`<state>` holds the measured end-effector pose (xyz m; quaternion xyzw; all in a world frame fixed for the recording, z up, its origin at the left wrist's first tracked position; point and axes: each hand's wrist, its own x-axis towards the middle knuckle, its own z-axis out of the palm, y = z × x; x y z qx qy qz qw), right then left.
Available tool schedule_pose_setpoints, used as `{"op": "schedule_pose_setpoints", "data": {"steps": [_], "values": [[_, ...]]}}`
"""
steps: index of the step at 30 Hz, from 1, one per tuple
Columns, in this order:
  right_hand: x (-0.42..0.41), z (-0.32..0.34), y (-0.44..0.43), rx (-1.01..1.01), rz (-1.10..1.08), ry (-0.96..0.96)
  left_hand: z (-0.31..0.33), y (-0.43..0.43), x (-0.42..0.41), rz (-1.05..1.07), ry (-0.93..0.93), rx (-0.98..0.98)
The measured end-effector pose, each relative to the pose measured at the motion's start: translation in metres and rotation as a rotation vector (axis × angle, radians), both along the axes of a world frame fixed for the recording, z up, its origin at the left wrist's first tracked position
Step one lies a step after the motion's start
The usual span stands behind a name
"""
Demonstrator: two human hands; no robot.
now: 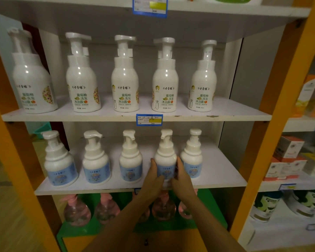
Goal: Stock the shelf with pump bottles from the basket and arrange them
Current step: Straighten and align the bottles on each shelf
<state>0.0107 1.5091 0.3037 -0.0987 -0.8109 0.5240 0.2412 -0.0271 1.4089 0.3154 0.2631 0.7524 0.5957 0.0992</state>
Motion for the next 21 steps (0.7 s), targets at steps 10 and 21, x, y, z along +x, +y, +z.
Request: {"op": "schedule_pose_setpoints", "data": {"steps": [10,21], "values": [[0.021,0.012,0.019,0.079,0.123,-0.149,0.007,0.004,0.015,0.201,0.194,-0.023],[0.05,0.013,0.064,-0.049,-0.323,0.017,-0.004,0.058,0.067,0.084,0.253,-0.063]]}}
